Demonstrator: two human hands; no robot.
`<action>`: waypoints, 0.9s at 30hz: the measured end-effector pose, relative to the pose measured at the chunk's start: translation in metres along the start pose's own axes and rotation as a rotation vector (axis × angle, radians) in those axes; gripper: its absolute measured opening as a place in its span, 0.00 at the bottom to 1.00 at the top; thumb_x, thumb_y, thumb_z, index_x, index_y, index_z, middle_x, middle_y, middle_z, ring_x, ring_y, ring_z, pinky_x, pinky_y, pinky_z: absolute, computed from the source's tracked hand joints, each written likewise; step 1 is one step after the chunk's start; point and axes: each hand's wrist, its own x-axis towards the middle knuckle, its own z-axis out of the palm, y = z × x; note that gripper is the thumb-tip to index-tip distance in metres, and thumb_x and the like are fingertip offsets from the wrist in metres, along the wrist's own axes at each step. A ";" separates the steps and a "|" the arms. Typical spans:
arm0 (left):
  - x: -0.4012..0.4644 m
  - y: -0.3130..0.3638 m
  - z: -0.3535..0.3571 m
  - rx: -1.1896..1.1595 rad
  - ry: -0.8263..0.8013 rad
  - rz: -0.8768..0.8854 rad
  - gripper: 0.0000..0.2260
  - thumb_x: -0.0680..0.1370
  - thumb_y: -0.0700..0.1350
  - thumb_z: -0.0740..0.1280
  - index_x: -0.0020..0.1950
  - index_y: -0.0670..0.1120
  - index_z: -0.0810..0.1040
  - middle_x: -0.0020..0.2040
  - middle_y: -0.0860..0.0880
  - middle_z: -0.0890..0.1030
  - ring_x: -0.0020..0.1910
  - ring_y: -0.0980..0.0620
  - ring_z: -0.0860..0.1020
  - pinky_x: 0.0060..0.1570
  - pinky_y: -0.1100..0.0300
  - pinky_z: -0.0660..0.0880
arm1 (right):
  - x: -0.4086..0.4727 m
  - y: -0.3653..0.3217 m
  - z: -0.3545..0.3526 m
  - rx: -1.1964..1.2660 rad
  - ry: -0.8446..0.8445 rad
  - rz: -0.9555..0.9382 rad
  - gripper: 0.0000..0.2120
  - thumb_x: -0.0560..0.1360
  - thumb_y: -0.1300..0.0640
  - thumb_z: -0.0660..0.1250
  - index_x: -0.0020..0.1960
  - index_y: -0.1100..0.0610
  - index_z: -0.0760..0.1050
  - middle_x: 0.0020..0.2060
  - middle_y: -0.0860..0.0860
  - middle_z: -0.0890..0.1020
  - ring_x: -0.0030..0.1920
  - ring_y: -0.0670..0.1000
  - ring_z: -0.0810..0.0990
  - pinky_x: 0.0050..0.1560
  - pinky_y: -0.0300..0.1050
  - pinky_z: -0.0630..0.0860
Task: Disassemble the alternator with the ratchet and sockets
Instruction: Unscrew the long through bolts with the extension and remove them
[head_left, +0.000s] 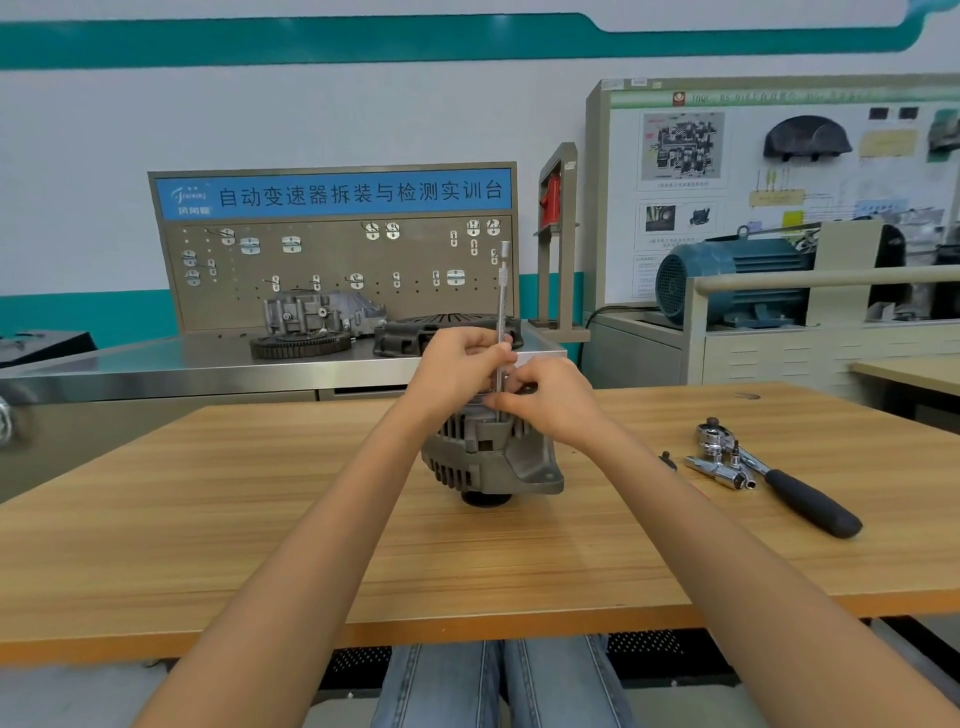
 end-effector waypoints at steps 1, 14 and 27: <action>0.000 -0.001 -0.001 -0.018 -0.008 -0.009 0.04 0.78 0.41 0.66 0.48 0.49 0.80 0.52 0.48 0.83 0.53 0.50 0.81 0.58 0.48 0.78 | 0.000 0.000 0.000 0.001 -0.003 -0.004 0.11 0.73 0.49 0.70 0.34 0.52 0.77 0.36 0.51 0.82 0.38 0.47 0.78 0.42 0.44 0.74; 0.002 -0.008 0.007 0.041 0.205 0.014 0.08 0.74 0.45 0.73 0.43 0.46 0.75 0.38 0.49 0.78 0.43 0.49 0.79 0.50 0.50 0.80 | 0.002 0.002 0.007 -0.148 0.072 -0.069 0.11 0.70 0.45 0.72 0.34 0.47 0.74 0.28 0.41 0.74 0.33 0.40 0.72 0.33 0.35 0.66; 0.002 -0.005 0.005 0.003 0.177 -0.017 0.10 0.75 0.43 0.72 0.52 0.39 0.80 0.45 0.43 0.83 0.43 0.52 0.81 0.43 0.57 0.81 | 0.001 0.004 0.008 -0.165 0.075 -0.082 0.12 0.72 0.46 0.70 0.33 0.48 0.74 0.28 0.43 0.75 0.31 0.41 0.73 0.31 0.34 0.64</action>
